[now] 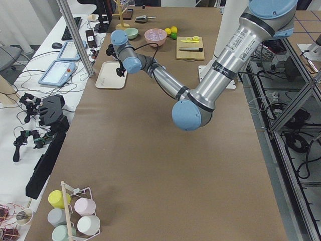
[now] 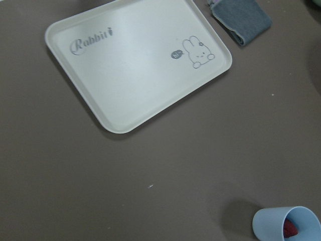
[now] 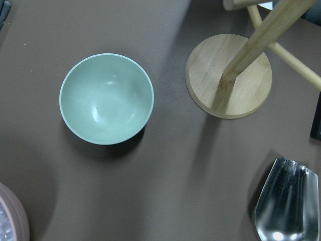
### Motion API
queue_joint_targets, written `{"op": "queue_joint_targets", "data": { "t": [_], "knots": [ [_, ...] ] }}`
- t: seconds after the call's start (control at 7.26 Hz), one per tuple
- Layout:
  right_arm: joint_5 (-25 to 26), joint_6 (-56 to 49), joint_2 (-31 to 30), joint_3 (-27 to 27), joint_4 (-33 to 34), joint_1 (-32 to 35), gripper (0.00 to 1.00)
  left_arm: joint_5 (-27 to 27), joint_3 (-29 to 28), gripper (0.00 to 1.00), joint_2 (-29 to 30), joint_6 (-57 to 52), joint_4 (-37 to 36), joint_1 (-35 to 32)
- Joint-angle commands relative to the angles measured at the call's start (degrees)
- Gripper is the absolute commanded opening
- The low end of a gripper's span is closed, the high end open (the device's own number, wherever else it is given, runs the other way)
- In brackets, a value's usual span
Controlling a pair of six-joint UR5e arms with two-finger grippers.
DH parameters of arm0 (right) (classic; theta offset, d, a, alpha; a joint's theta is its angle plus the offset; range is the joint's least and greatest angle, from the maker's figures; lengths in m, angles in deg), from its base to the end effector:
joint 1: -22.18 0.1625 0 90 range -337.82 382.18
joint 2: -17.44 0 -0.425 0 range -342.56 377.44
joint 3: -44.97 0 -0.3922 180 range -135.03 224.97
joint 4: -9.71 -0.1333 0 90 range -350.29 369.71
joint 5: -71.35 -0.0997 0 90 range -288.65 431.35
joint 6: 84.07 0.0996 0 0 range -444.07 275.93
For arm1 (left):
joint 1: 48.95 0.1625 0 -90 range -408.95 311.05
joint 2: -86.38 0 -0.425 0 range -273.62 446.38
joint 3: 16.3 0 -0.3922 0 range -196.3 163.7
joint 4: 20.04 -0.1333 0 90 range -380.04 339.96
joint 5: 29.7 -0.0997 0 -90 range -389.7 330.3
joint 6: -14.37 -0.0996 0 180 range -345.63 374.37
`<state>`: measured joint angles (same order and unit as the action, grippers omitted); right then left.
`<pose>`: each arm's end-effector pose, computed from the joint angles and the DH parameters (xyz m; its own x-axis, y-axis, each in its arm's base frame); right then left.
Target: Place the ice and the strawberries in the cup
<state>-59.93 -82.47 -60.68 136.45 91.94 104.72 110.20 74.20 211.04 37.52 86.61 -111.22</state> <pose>-0.0095 -0.5928 0.5216 0.7174 -0.3074 0.6252 0.1011 0.9338 0.3432 0.2633 -0.6235 0.2475 0.3801 0.5497 -0.7438 -0.1504 0.8302 0.5368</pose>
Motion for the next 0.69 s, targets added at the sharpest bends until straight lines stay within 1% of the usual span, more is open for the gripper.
{"op": "queue_joint_targets", "data": {
  "t": [0.0, 0.28, 0.41, 0.55],
  "knots": [
    [-0.8, -2.4, 1.4, 2.1, 8.3, 1.1, 1.00, 0.9, -0.1, 0.97, -0.8, -4.5, -7.1, -5.1],
    [0.2, -8.4, 4.1, 4.1, 18.8, 2.9, 1.00, 1.0, -0.1, 0.97, -1.0, -9.2, -13.4, -9.8],
    [2.2, -8.7, 5.1, 5.0, 21.8, 3.4, 1.00, 0.8, 0.0, 0.97, -2.0, -10.7, -16.6, -12.1],
    [3.7, -8.7, 5.9, 5.3, 22.7, 2.6, 1.00, 0.8, 0.0, 0.97, -4.0, -11.0, -17.3, -14.8]
  ]
}}
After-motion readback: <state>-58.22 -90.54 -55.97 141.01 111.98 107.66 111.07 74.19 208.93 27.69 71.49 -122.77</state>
